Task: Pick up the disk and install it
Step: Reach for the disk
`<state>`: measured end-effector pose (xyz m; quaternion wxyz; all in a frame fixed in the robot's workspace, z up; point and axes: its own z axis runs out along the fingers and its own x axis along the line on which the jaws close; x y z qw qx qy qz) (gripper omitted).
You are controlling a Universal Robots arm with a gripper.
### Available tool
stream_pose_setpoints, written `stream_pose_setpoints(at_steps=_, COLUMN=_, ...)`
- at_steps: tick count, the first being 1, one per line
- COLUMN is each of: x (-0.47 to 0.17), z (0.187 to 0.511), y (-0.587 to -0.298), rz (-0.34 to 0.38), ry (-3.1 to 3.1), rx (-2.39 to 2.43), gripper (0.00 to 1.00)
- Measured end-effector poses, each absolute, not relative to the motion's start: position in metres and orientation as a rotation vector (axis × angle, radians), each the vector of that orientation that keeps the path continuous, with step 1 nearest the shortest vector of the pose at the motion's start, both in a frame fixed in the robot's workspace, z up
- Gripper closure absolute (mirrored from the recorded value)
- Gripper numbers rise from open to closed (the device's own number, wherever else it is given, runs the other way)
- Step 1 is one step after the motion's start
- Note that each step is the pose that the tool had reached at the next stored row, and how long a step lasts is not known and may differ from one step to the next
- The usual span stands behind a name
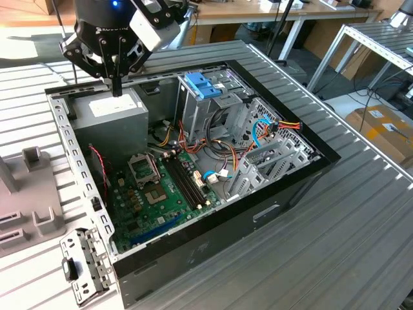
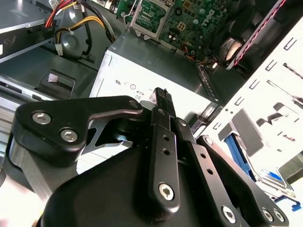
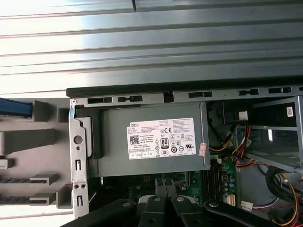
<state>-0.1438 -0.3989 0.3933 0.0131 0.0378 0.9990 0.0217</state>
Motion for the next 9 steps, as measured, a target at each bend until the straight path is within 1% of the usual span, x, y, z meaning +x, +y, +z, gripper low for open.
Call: stream_pose_setpoints(at_steps=9, x=-0.1490, z=0.3933, y=-0.3989, rz=0.068, ry=3.113, rx=0.118, gripper=0.89)
